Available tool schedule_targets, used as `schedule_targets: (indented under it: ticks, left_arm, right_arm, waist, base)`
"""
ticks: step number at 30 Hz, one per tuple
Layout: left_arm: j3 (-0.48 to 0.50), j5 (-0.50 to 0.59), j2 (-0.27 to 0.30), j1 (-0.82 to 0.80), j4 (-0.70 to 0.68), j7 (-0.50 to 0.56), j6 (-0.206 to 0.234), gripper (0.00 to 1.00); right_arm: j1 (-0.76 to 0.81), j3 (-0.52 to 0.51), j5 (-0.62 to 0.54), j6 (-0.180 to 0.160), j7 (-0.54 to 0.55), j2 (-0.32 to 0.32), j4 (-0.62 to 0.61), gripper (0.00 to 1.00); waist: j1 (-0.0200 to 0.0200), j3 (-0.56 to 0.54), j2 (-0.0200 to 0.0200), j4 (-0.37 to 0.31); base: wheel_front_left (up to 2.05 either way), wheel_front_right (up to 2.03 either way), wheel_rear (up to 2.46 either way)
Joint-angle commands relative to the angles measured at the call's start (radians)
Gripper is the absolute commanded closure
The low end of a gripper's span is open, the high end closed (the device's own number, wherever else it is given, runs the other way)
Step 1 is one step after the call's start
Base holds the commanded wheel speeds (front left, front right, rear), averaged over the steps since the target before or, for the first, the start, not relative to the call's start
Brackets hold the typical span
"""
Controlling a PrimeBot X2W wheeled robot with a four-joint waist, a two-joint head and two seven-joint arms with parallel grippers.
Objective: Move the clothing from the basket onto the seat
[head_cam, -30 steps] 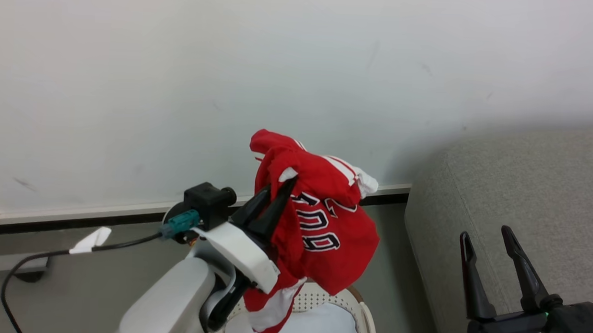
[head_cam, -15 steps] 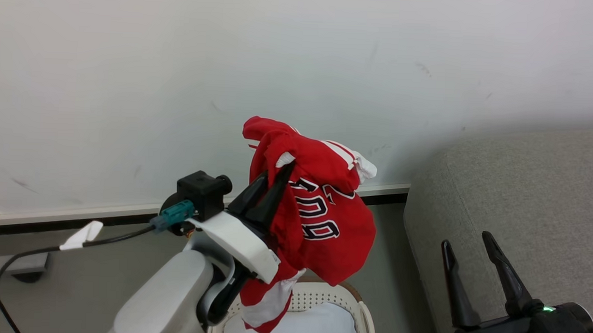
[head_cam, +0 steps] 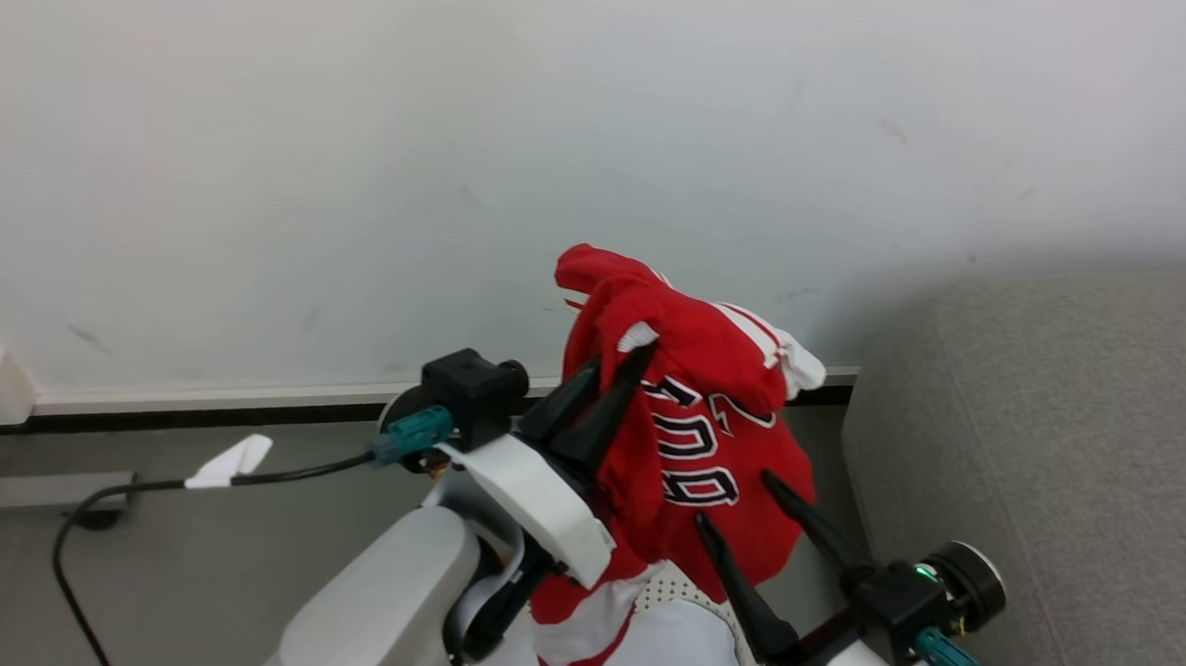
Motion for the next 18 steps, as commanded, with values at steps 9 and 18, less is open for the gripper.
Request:
schedule_targets:
  ticks: [9, 18]
  left_arm:
    - [-0.059, 0.003, -0.051, -0.042, 0.034, 0.005, -0.020, 1.00]
    - [-0.106, -0.011, -0.077, -0.063, 0.064, 0.010, -0.028, 1.00]
  right_arm:
    - [-0.167, 0.236, 0.144, -0.002, 0.001, 0.004, 0.237, 0.00]
    - [-0.249, 0.338, 0.226, -0.002, 0.001, 0.006, 0.332, 0.00]
  waist:
    - [0.0000, -0.009, 0.0000, 0.081]
    - [0.0000, -0.012, 0.0000, 0.120]
  base:
    - [0.00, 0.00, 0.00]
    - [0.00, 0.00, 0.00]
